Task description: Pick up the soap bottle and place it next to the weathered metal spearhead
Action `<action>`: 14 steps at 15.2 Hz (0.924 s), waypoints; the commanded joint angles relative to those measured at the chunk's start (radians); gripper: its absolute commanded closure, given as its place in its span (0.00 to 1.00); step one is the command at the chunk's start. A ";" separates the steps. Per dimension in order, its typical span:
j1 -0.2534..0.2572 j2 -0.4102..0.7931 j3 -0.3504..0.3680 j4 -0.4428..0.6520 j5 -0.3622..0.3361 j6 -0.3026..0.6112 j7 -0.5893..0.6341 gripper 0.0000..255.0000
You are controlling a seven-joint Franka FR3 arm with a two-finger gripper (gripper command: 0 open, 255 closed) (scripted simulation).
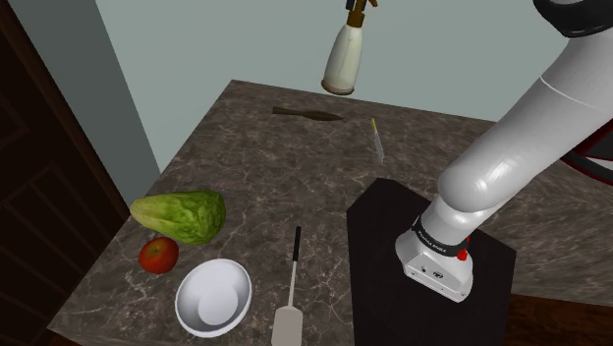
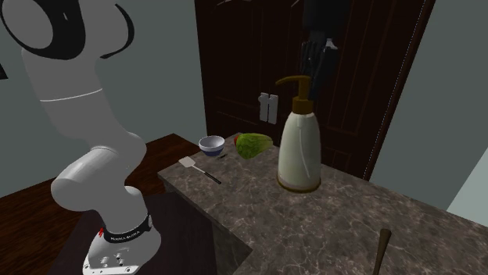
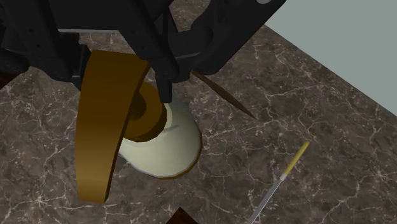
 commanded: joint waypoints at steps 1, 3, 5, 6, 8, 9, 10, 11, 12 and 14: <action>-0.001 -0.017 -0.001 -0.052 0.000 0.036 -0.003 1.00; -0.001 -0.029 -0.001 -0.095 0.001 0.066 -0.004 1.00; -0.001 -0.040 -0.001 -0.135 0.001 0.096 -0.005 1.00; -0.001 -0.045 -0.001 -0.155 0.001 0.111 -0.006 1.00; -0.001 -0.055 -0.001 -0.193 0.001 0.139 -0.007 1.00; -0.001 -0.059 -0.001 -0.212 0.002 0.154 -0.007 1.00; -0.001 -0.063 -0.001 -0.230 0.002 0.168 -0.008 1.00; 0.000 -0.067 -0.001 -0.248 0.002 0.182 -0.008 1.00; 0.000 -0.070 -0.001 -0.265 0.002 0.196 -0.009 1.00; 0.000 -0.076 -0.001 -0.299 0.002 0.224 -0.010 1.00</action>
